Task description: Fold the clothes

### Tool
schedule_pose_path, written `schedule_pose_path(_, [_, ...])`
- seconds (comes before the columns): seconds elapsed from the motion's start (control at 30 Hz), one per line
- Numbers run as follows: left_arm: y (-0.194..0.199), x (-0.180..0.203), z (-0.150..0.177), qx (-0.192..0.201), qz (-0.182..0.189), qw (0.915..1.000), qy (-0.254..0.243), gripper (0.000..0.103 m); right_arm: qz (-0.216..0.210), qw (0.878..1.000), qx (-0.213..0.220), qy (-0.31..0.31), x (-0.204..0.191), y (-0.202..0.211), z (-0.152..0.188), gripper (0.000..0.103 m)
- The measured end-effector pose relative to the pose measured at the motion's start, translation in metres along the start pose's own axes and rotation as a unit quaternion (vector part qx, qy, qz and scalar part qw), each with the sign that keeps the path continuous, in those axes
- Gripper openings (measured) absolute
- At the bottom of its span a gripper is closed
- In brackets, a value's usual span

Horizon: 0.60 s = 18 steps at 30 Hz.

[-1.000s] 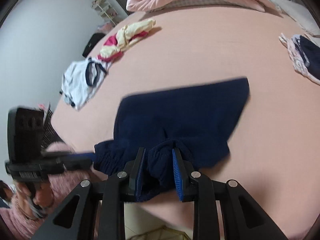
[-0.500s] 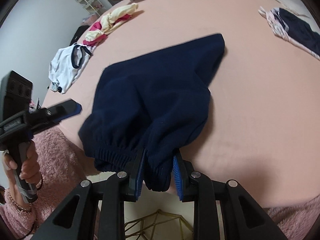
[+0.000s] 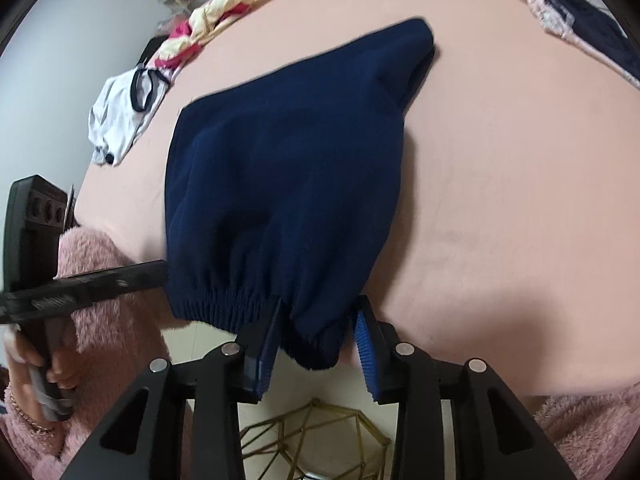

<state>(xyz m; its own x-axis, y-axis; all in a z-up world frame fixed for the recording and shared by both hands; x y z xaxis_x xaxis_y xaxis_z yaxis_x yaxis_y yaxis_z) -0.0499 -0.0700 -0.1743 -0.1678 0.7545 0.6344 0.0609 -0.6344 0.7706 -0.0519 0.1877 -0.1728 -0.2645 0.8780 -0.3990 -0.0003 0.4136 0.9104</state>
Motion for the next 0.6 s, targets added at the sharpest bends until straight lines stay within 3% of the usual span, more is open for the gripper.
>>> schedule_pose_path(0.1, [-0.009, -0.011, 0.011, -0.008, 0.048, 0.9985, 0.024, 0.043, -0.017, 1.0, -0.003, 0.004, 0.0, -0.003, -0.001, 0.035])
schedule_pose_path(0.2, [-0.019, -0.021, 0.01, -0.005, 0.087, 0.9946, 0.057, 0.045, -0.046, 0.999, 0.0, -0.002, 0.003, -0.002, 0.002, 0.032])
schedule_pose_path(0.3, [-0.025, -0.023, 0.004, -0.001, 0.079, 0.9952, 0.057, 0.045, -0.077, 0.997, 0.002, -0.008, 0.005, 0.0, 0.005, 0.023])
schedule_pose_path(0.37, [-0.03, -0.022, 0.003, -0.003, 0.089, 0.9949, 0.048, 0.045, -0.087, 0.996, 0.0, -0.009, 0.006, 0.0, 0.007, 0.022])
schedule_pose_path(0.43, [-0.031, -0.019, 0.005, -0.001, 0.084, 0.9958, 0.037, 0.03, -0.093, 0.996, -0.003, -0.009, 0.006, 0.0, 0.01, 0.021])
schedule_pose_path(0.5, [-0.024, -0.013, 0.008, 0.007, 0.069, 0.9975, 0.016, 0.024, -0.097, 0.995, -0.006, -0.006, 0.005, 0.0, 0.013, 0.021])
schedule_pose_path(0.6, [-0.005, -0.009, 0.015, 0.013, 0.088, 0.996, 0.006, 0.021, -0.122, 0.992, -0.008, 0.006, -0.002, 0.008, 0.022, 0.021])
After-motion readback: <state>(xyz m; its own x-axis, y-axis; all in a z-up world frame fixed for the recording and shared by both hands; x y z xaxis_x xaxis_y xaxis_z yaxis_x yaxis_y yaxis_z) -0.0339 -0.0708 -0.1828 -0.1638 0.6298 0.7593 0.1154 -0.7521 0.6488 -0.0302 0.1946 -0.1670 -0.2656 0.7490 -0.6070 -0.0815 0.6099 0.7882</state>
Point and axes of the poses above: each gripper's, at about its wrist camera, not at the fingertips, and y roughly against the way its jaws point, x to its right, z to its underside, the point moved 1 cm from there along -y, roughly the way its jaws point, and after that the axes turned 8 degrees about -x, right-handed, at the moved point
